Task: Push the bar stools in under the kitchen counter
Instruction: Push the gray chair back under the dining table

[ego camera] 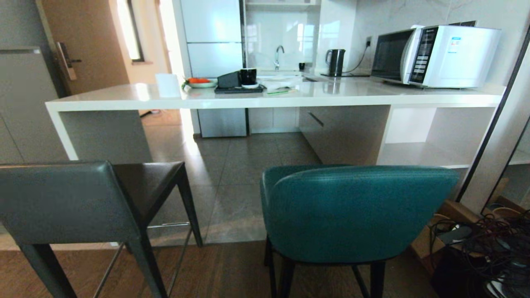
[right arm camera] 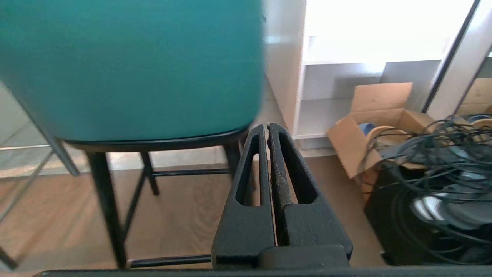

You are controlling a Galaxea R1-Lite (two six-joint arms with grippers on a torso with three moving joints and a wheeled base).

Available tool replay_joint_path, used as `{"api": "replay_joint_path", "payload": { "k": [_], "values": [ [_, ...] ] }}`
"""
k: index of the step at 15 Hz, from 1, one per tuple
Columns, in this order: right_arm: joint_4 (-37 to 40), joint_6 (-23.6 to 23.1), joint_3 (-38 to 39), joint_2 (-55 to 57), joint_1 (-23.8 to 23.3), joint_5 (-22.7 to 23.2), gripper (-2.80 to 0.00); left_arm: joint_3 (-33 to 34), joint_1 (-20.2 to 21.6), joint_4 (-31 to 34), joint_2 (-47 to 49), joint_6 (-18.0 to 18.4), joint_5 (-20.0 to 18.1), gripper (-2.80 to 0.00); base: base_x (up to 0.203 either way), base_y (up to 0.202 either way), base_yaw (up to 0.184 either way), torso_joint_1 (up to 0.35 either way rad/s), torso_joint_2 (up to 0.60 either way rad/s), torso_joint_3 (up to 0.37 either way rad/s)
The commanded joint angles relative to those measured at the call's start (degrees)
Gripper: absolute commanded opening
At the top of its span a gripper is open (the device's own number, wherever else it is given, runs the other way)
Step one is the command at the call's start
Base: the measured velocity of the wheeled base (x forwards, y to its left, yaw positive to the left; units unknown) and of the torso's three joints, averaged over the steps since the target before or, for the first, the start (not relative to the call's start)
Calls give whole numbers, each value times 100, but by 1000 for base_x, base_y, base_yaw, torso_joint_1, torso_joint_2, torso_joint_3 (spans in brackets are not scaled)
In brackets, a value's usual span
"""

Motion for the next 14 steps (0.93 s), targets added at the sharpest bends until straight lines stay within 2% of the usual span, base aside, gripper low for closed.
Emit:
{"api": "replay_joint_path", "payload": {
  "k": [1,14],
  "values": [
    [-5,-3,53,5,0,4,-280,62,1,-1,-4,2,2,-280,0,196,-1,1,2,2],
    [2,-3,53,-2,0,4,-280,62,1,-9,2,-5,2,-280,0,197,-1,4,1,3]
  ]
}}
